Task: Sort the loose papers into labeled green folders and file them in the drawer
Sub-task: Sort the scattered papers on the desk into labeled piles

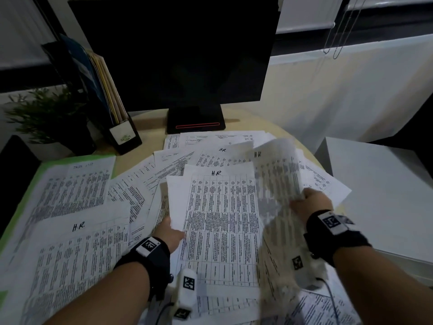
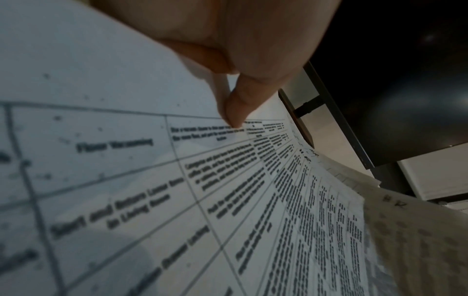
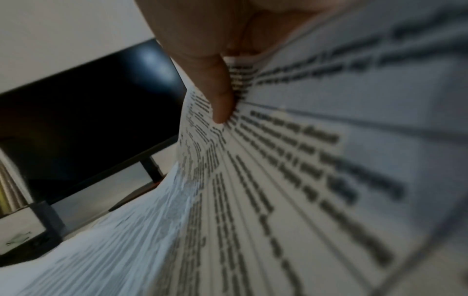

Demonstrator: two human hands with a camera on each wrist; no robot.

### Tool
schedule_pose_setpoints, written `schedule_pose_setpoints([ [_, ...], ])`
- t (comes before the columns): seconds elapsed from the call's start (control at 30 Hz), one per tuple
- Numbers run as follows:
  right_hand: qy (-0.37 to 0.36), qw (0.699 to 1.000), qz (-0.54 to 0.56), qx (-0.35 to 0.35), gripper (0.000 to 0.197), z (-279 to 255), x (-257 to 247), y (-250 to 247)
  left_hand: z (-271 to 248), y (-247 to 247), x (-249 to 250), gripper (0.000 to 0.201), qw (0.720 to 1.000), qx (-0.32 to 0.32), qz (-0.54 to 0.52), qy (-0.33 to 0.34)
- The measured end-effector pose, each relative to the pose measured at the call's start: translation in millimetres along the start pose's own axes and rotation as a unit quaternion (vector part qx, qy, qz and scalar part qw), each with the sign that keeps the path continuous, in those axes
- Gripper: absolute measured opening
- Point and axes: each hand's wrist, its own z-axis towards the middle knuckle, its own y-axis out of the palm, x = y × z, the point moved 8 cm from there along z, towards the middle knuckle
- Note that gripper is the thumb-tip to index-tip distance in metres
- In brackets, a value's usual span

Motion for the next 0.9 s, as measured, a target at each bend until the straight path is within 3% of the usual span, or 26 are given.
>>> schedule_pose_setpoints([
  [0.07,-0.035,0.998,-0.033,0.040,0.010,2.2,-5.8,-30.6,0.7,-0.8,-1.9,0.051,1.000,0.001,0.001,-0.002],
  [0.13,-0.052,0.995,-0.019,0.080,0.017,4.2,-8.4,-58.4,0.6,-1.1,-1.9,0.052,1.000,0.001,0.003,-0.005],
  [0.37,-0.125,0.946,0.144,0.261,0.033,-15.3,-40.7,-147.4,1.6,-1.0,3.6,0.056,1.000,-0.001,0.020,-0.011],
  [0.47,-0.124,0.919,0.260,0.269,0.044,-14.6,-50.0,-155.3,-0.2,-1.2,6.9,0.056,0.999,0.007,0.040,-0.016],
  [0.53,-0.119,0.911,0.310,0.246,0.040,-14.0,-55.8,-147.0,-2.5,-1.5,10.0,0.054,0.998,0.008,0.053,-0.016],
  [0.73,-0.091,0.917,0.298,0.247,0.028,-19.3,-47.8,-112.9,-6.4,-4.2,14.2,0.054,0.997,0.008,0.075,-0.011],
  [0.9,-0.085,0.864,0.385,0.314,0.030,-30.6,-41.9,-131.4,-9.2,-5.6,15.3,0.053,0.995,0.004,0.096,-0.012],
])
